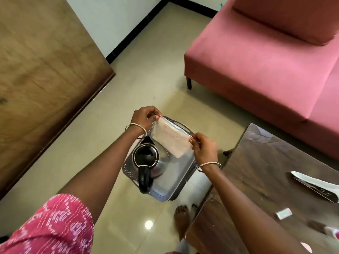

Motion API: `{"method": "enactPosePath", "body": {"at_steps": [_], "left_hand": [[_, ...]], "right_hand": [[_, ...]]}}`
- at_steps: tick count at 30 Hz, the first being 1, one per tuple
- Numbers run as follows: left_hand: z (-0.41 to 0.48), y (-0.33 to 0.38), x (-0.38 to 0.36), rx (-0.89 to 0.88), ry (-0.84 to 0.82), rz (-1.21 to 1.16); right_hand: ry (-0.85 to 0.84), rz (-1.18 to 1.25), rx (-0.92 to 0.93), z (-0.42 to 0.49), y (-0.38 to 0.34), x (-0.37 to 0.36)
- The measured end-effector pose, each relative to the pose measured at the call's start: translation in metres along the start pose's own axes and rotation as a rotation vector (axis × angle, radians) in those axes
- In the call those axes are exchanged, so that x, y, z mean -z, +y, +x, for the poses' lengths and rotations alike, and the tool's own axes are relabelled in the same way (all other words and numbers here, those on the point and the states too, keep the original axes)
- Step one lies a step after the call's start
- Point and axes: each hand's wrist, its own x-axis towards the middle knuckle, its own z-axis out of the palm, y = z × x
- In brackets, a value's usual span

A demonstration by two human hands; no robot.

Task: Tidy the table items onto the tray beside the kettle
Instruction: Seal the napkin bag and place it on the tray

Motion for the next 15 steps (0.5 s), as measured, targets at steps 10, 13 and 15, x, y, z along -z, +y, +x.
{"method": "enactPosePath", "body": {"at_steps": [10,13,15], "left_hand": [[0.045,-0.085,-0.02,0.11,-0.141,0.102],[0.051,-0.098,-0.022,0.138,-0.149,0.078],[0.055,-0.103,-0.023,0.141,-0.153,0.064]], "right_hand": [[-0.16,-0.089,-0.09,0.046,0.028,-0.077],[-0.15,-0.115,-0.116,0.054,0.033,-0.088],[-0.113,-0.108,-0.162,0.06,0.036,-0.092]]}}
